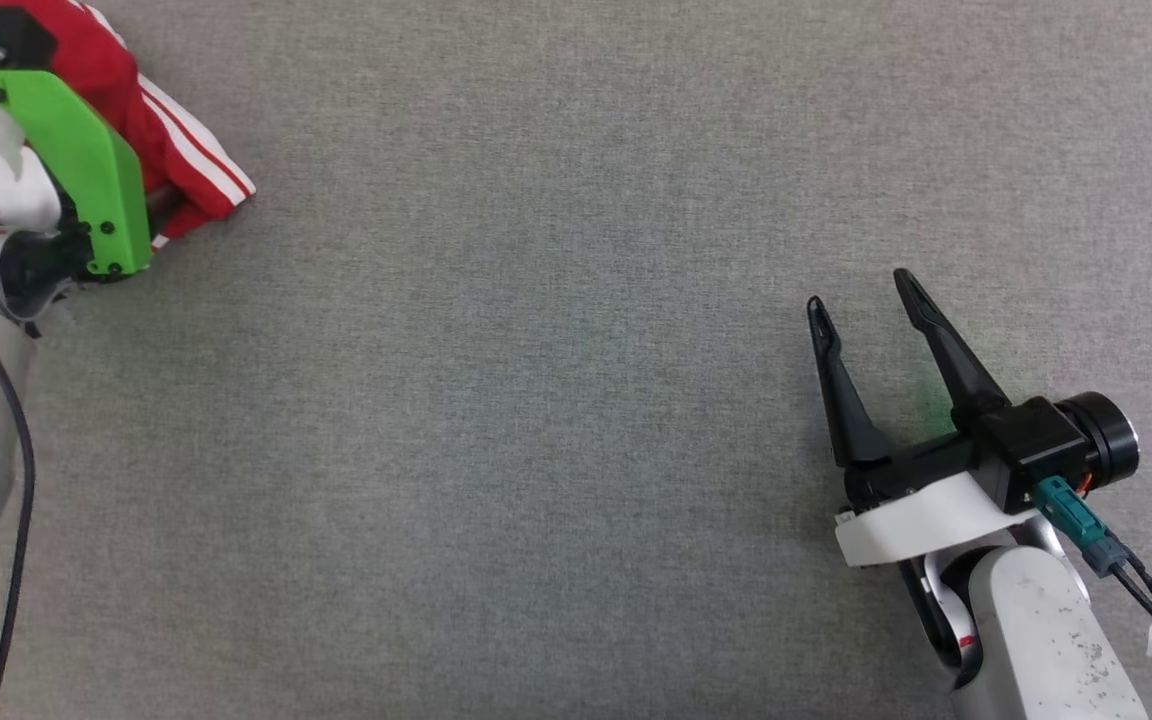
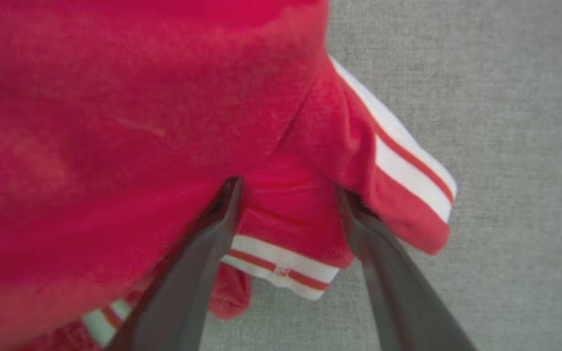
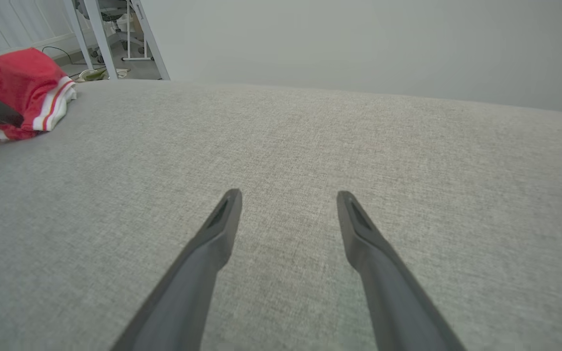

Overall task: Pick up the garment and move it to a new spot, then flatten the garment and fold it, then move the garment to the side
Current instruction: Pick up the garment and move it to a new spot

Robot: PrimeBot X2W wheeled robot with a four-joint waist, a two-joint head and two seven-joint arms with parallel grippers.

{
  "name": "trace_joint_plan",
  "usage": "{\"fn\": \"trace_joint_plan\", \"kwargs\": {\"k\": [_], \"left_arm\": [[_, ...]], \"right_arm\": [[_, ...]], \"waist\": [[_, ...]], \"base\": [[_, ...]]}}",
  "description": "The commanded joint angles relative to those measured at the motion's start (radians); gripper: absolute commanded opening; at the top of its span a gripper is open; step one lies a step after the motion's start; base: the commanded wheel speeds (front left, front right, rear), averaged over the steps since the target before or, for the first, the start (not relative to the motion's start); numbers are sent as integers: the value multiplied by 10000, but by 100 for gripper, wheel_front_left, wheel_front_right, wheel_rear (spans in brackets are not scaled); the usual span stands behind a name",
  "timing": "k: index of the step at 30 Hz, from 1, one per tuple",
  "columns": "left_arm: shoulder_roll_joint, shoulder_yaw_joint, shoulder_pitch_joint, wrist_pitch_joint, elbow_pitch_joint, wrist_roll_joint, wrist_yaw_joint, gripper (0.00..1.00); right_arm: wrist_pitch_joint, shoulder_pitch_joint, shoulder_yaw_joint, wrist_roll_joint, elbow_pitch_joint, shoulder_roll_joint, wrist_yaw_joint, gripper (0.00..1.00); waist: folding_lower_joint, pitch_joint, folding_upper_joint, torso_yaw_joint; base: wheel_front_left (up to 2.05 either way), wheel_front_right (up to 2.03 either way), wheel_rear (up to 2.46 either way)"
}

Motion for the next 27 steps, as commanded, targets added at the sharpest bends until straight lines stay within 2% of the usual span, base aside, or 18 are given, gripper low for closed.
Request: {"fn": "trace_joint_plan", "kwargs": {"k": [1,3,4,5,6,8,17,19,20,27], "left_arm": [[-30,-66,34,193,255,-77,8,100],[-72,-38,141,366,450,-233,8,100],[-102,-12,193,432,529,-323,7,47],[-115,-5,231,433,555,-371,6,5],[-117,-2,287,378,565,-417,2,0],[-129,22,389,150,529,-500,-4,0],[-262,495,1020,-2446,-40,-883,-20,0],[-293,441,1196,-2929,-321,-856,-23,0],[-367,309,1531,-3516,-907,-885,-25,0],[-782,-91,2295,-4067,-2271,-895,-26,0]], "right_arm": [[-74,-158,12,64,-8,-15,-7,100],[-74,-182,-10,70,31,-15,-7,100],[-74,-183,-29,69,51,-15,-7,100],[-74,-179,-49,67,65,-15,-7,100],[-74,-171,-88,60,77,-15,-7,100],[-74,-144,-164,44,108,-15,-7,100],[-74,313,-601,49,415,-14,-7,100],[-74,498,-734,97,470,-14,-7,100],[-74,800,-937,180,532,-14,-7,100],[-74,1290,-1478,265,637,-14,-7,100]], "waist": [[-1,288,0,-285],[-1,283,0,-299],[-1,253,0,-298],[-1,213,0,-296],[-1,145,0,-279],[-1,-23,0,-229],[-1,-1638,0,52],[-1,-2054,0,115],[-1,-2596,0,183],[-1,-3561,0,174]], "base": [[0,0,0],[0,0,0],[0,0,0],[0,0,0],[0,0,0],[0,0,0],[0,0,0],[0,0,0],[0,0,0],[0,0,0]]}}
